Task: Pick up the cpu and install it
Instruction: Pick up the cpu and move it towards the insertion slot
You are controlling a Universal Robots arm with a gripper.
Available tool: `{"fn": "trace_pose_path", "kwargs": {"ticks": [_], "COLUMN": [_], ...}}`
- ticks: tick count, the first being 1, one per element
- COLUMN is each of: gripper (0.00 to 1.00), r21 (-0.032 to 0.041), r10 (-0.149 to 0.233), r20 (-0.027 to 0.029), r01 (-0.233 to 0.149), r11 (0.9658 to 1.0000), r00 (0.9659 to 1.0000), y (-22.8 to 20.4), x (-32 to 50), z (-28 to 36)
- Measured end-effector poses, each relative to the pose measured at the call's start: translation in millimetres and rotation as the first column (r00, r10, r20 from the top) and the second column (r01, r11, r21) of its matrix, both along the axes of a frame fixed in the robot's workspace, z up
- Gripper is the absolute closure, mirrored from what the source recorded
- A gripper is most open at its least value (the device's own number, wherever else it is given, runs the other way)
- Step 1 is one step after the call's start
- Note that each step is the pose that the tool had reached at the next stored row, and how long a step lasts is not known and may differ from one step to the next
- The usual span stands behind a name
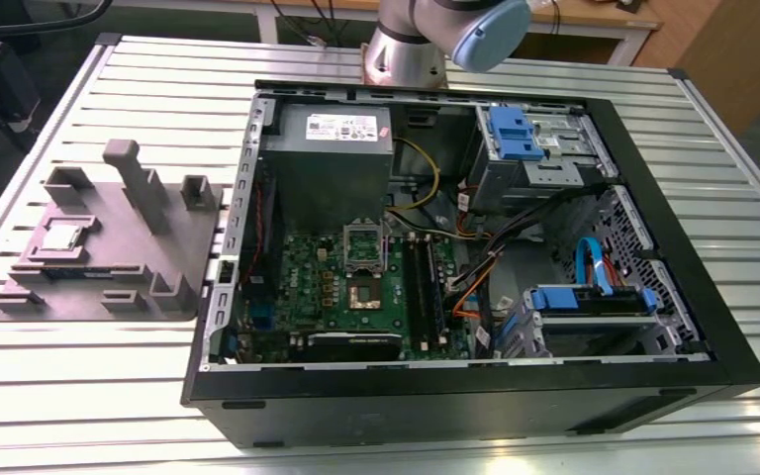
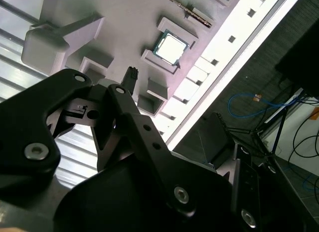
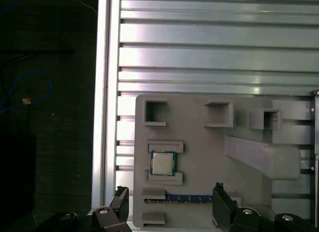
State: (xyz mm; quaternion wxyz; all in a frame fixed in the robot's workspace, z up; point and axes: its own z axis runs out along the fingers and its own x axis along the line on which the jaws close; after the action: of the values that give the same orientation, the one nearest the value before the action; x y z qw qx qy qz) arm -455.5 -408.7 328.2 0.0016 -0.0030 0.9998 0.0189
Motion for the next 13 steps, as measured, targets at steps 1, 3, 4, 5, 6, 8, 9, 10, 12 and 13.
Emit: {"fn": "trace_pose_path", "kwargs": {"ticks": [1,3,4,5,6,8,9,10,12,13], "gripper": [0.24,0.24,0.24,0.24,0.24,0.24,0.24,0.24,0.24,0.24], "r21": [0.0001,-0.0001,-0.0001,0.0,0.0001,0.0001,0.0001,0.0,-0.0001,-0.0002], "r10": [0.0,0.0,0.0,0.0,0.0,-0.001,-0.001,-0.002,-0.003,-0.003], "r20": [0.0002,0.0,-0.0001,0.0,0.0002,0.0002,0.0002,0.0,-0.0002,-0.0002], "r01": [0.0,0.0,0.0,0.0,0.0,0.001,0.001,0.002,0.003,0.003], "r11": [1.0,1.0,1.0,1.0,1.0,1.0,1.0,1.0,1.0,1.0], "r00": [1.0,1.0,1.0,1.0,1.0,1.0,1.0,1.0,1.0,1.0], "y": [0.0,0.0,0.0,-0.2,-0.6,-1.4,-1.5,-1.7,-2.4,-3.1], "x": [0.0,0.0,0.0,0.0,0.0,0.1,0.0,0.0,0.0,0.0], "z": [-0.4,-0.6,-0.8,-1.1,-1.6,-2.9,-3.8,-4.5,-6.0,-6.9]}}
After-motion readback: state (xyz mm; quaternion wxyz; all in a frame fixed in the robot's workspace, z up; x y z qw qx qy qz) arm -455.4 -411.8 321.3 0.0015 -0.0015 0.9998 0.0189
